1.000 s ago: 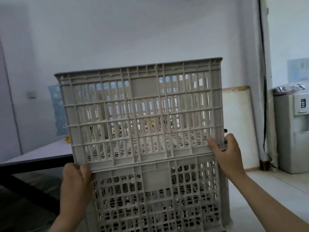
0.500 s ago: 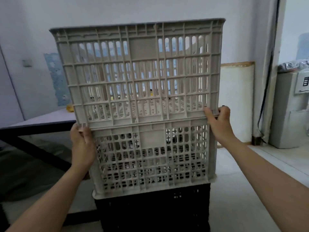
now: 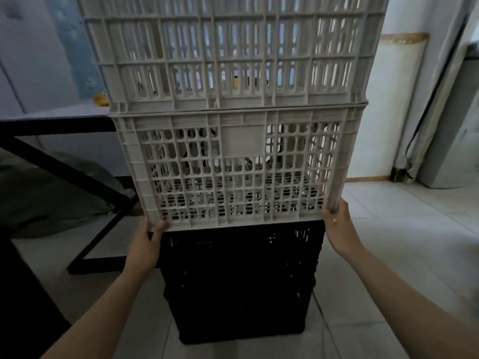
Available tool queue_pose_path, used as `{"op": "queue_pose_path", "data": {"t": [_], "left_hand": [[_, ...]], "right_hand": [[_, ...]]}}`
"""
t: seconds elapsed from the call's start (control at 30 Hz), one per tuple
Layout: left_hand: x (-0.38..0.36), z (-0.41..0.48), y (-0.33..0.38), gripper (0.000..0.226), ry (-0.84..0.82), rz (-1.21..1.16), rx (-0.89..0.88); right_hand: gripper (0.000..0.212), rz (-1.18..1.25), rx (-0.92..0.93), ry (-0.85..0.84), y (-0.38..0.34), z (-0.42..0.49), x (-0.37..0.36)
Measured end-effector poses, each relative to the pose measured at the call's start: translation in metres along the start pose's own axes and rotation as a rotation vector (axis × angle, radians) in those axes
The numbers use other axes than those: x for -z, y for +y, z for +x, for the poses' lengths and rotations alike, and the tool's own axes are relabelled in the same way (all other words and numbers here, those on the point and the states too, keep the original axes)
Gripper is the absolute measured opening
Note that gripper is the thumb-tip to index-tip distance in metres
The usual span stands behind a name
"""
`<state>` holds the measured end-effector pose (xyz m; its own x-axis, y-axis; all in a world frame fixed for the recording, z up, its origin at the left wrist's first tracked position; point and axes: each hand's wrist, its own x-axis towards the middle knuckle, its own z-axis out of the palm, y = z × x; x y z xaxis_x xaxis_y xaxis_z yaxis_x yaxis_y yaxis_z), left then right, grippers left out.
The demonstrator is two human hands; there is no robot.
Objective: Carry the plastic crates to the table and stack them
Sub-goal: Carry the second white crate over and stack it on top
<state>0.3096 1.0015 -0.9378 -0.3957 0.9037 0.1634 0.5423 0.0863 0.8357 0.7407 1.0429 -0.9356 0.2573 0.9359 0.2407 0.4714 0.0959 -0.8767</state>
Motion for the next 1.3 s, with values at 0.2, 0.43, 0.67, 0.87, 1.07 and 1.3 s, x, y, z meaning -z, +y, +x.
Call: {"op": "queue_pose_path", "data": {"t": [0.2,0.43,0.67,0.87,1.07,1.3], "left_hand": [[-0.004,-0.010,0.000,0.029,0.119,-0.036,-0.060],[-0.003,-0.007,0.000,0.048,0.151,0.074,-0.022],[0.007,-0.009,0.010,0.058,0.108,0.061,0.045],[0.007,-0.014,0.003,0.063,0.135,0.050,0.081],[0.007,-0.008,0.004,0.050,0.147,0.106,0.067],[0.006,-0.012,0.008,0.039,0.161,0.231,0.016]], "right_hand": [[0.029,-0.144,0.069,0.121,0.003,-0.006,0.000],[0.031,-0.124,0.092,0.118,0.000,-0.007,0.003],[0.033,0.018,-0.008,0.057,-0.013,-0.012,0.007],[0.031,0.021,0.004,0.081,-0.012,-0.026,0.013],[0.030,-0.091,0.102,0.071,-0.011,-0.023,0.015],[0.025,0.035,0.009,0.042,-0.010,-0.017,0.000]]}}
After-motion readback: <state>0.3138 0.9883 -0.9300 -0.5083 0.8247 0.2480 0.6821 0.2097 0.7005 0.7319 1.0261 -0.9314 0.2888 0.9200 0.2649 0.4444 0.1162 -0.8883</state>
